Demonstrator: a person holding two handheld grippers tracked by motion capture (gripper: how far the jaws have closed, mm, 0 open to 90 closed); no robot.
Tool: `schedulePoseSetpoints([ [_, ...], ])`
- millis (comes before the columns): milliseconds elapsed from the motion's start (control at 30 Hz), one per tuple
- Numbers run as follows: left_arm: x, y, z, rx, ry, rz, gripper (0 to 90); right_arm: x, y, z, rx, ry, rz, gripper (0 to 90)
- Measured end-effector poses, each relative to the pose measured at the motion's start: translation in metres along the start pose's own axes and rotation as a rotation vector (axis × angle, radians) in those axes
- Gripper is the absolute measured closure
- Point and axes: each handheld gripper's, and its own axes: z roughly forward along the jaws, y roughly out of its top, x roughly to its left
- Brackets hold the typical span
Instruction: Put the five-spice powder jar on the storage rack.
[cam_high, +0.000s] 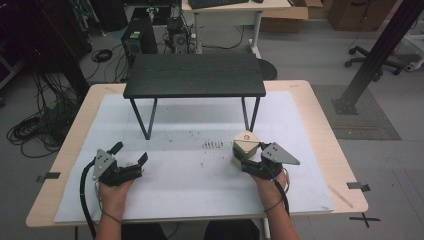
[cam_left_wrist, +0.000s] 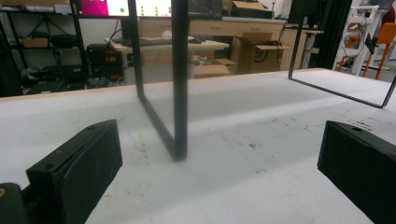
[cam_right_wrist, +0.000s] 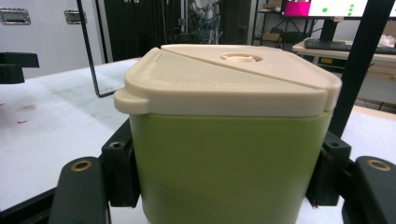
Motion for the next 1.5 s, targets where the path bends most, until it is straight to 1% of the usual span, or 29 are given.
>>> schedulePoseSetpoints([
  [233,0.0,0.0,0.0,0.001,-0.001,0.0,0.2,0.001,0.01,-0.003,-0.006,0.002,-0.014,29.9],
  [867,0.0,0.0,0.0,0.001,-0.001,-0.002,0.2,-0.002,0.042,-0.011,-0.018,0.003,-0.027,29.9],
  [1000,0.0,0.0,0.0,0.001,-0.001,-0.005,0.2,-0.004,0.049,-0.013,-0.027,-0.004,-0.023,29.9],
  [1067,0.0,0.0,0.0,0.001,-0.001,-0.005,0.2,-0.005,0.053,-0.014,-0.033,0.001,-0.021,29.9],
  [1500,0.001,0.0,0.0,-0.005,-0.003,-0.01,0.2,-0.006,0.077,-0.015,-0.059,0.002,-0.029,29.9],
])
